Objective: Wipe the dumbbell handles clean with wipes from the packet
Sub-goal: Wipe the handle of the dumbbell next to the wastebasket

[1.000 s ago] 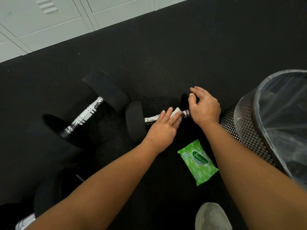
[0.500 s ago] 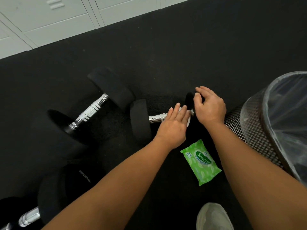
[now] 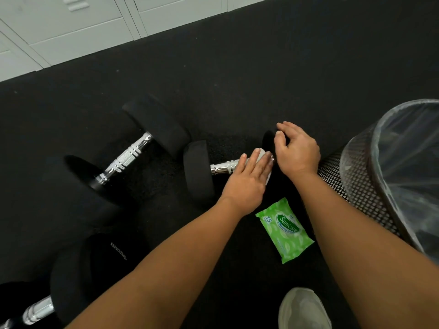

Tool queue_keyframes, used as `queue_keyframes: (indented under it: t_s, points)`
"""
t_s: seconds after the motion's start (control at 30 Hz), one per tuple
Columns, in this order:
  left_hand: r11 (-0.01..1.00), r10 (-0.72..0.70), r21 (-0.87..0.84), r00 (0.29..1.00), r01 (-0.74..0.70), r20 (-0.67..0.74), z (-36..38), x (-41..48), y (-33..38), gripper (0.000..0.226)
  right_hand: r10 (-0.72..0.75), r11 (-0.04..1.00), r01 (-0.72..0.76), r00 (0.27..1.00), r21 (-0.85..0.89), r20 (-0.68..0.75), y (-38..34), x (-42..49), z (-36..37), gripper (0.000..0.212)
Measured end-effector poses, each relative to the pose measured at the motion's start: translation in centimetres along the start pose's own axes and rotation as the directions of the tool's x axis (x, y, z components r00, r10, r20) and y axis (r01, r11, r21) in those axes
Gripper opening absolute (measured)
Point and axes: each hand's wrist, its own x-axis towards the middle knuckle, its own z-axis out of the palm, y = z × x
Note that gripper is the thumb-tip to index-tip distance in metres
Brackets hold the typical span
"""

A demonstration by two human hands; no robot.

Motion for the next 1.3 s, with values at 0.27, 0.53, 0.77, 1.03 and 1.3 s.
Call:
queue_keyframes:
  t_s: [0.27,0.53,0.77,1.03,1.3]
  points:
    - [0.983,-0.149,-0.102,0.989,0.15,0.015,-1.1,1.3,1.8,0.062,0.003,1.0,-0.003,1.0,0.001,-0.009,0.0,0.0,0.0,0.035]
    - [0.986,0.125,0.11,0.992,-0.128,0.034,-0.5,-0.3,-1.6,0.06,-0.002,1.0,0.002,1.0,-0.012,-0.005,-0.2,-0.1,-0.1,0.035]
    - [0.996,0.009,-0.094,0.994,0.002,0.113,-2.5,1.2,-2.3,0.066,0.0,1.0,0.0,1.0,-0.011,-0.001,-0.1,-0.2,-0.1,0.034]
    - [0.994,0.111,-0.008,0.992,-0.111,0.064,-1.5,-0.1,-2.1,0.059,-0.005,1.0,0.005,1.0,-0.006,-0.01,-0.1,-0.2,0.0,0.035]
    - [0.927,-0.096,-0.357,0.992,0.118,0.078,-3.5,3.3,-1.3,0.041,0.002,1.0,-0.002,1.0,-0.019,0.007,-0.2,0.0,-0.1,0.035]
